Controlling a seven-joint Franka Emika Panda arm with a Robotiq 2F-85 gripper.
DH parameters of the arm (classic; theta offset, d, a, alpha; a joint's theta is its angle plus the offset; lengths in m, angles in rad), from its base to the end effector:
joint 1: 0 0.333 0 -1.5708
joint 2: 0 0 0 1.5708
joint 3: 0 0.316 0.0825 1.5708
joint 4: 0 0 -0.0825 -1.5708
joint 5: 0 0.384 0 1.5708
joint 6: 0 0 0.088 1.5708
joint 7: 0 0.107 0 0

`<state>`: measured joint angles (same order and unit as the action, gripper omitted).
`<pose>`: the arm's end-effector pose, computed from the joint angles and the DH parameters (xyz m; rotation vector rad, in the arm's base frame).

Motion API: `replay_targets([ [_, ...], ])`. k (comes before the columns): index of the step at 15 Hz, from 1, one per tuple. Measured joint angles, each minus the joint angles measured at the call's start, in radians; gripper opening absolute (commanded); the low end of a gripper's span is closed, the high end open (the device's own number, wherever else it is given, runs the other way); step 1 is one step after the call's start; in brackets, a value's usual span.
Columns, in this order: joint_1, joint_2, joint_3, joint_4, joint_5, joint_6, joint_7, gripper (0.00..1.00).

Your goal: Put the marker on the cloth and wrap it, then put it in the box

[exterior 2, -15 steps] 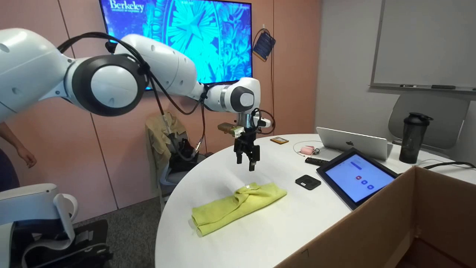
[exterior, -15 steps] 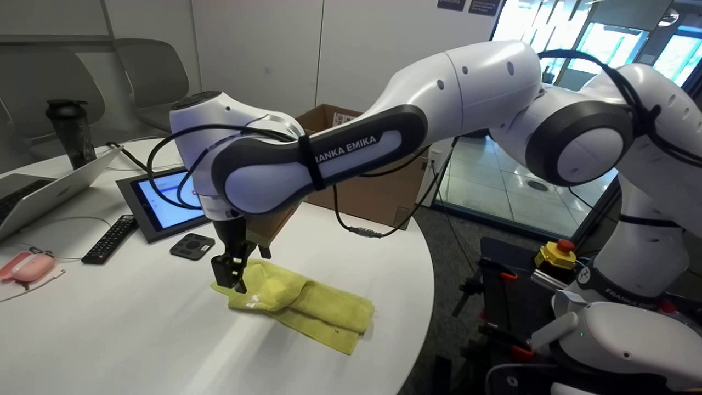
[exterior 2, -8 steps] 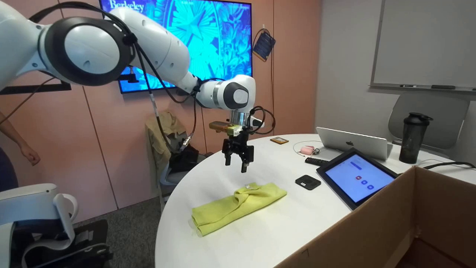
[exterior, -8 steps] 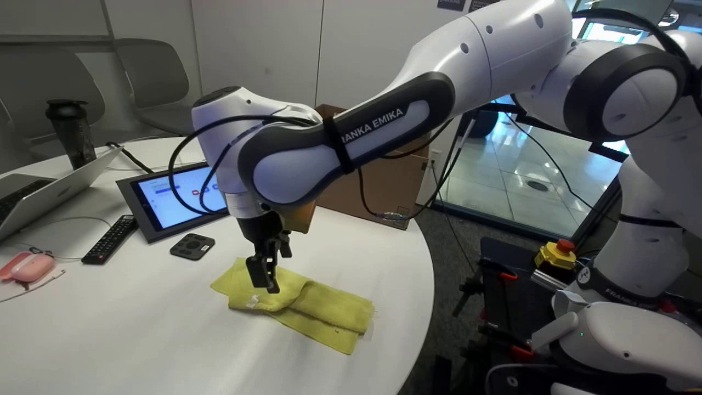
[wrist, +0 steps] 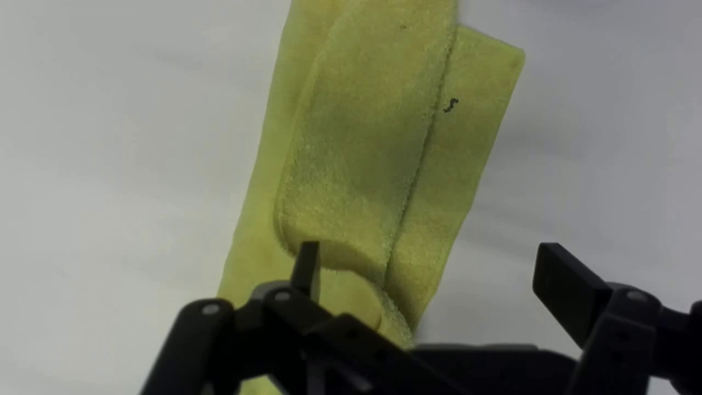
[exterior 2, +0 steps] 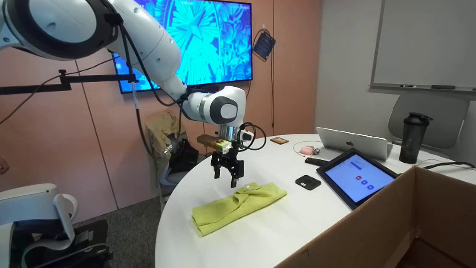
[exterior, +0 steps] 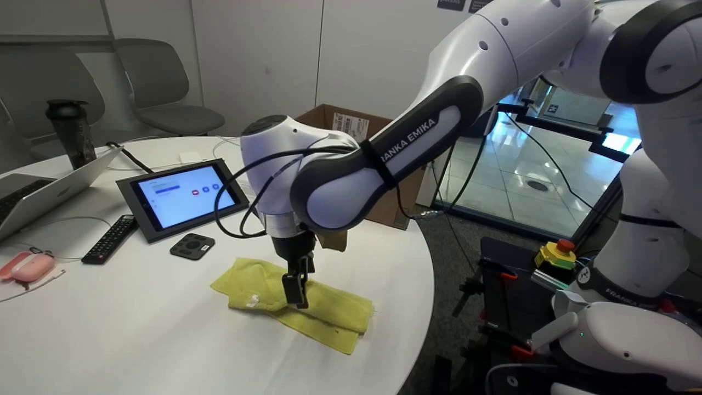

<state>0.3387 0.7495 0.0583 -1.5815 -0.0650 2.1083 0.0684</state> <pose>0.6237 0.2534 0.1801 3.0144 0.5437 -0.3269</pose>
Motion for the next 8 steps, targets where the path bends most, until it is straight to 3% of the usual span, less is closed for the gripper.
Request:
replay_targets([
  [8,-0.094,-0.177,0.011,-0.412,-0.005,0.259,-0.078,1.0],
])
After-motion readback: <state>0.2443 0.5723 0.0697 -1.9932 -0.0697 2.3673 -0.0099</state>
